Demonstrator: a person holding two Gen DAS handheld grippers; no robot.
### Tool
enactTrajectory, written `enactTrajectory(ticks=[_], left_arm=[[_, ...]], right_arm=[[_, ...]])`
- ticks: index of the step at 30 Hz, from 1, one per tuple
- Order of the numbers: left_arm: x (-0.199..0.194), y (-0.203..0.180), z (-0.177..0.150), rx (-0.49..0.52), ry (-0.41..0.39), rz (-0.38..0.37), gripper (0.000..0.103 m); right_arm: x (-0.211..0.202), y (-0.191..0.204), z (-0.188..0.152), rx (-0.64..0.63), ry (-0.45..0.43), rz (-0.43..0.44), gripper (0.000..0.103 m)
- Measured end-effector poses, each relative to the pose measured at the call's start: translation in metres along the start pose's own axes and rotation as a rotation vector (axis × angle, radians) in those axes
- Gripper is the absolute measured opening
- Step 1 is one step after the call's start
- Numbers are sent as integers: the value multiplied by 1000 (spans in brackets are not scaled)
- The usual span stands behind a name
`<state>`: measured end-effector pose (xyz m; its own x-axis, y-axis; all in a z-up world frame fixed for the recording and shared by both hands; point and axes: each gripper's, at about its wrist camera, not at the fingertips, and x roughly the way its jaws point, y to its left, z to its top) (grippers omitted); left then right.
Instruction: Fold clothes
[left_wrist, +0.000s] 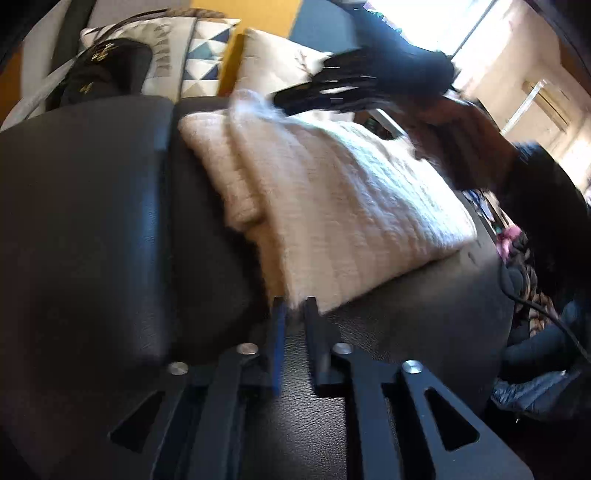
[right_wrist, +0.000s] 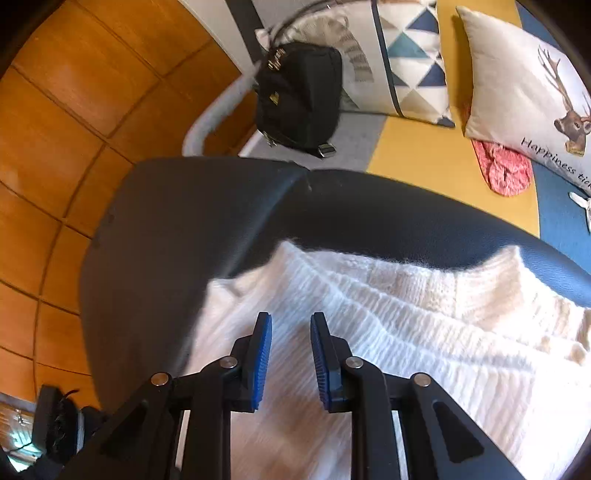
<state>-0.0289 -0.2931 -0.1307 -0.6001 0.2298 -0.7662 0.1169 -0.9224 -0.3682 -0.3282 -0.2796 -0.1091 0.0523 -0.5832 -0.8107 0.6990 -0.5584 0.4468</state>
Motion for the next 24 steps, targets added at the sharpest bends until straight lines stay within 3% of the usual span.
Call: enactTrajectory(ticks=[3, 10, 13, 15, 19, 24], left_arm=[[-11, -3, 2, -12, -44, 70, 30], [-27, -50, 26, 79, -150, 284, 35], [-19, -81, 43, 155, -169, 438, 35], [-10, -103, 50, 195, -181, 497, 35], [4, -151, 57, 261, -216, 457, 35], [28, -193, 60, 331, -194, 403, 35]], right_arm=[[-34, -6, -25, 23, -62, 32, 24], [-78, -15, -108, 6, -142, -215, 26], [-90, -20, -139, 34, -159, -268, 26], [-98, -27, -157, 54, -171, -295, 26], [-112, -47, -182, 107, -173, -319, 27], [-137, -69, -205, 172, -211, -334, 27]])
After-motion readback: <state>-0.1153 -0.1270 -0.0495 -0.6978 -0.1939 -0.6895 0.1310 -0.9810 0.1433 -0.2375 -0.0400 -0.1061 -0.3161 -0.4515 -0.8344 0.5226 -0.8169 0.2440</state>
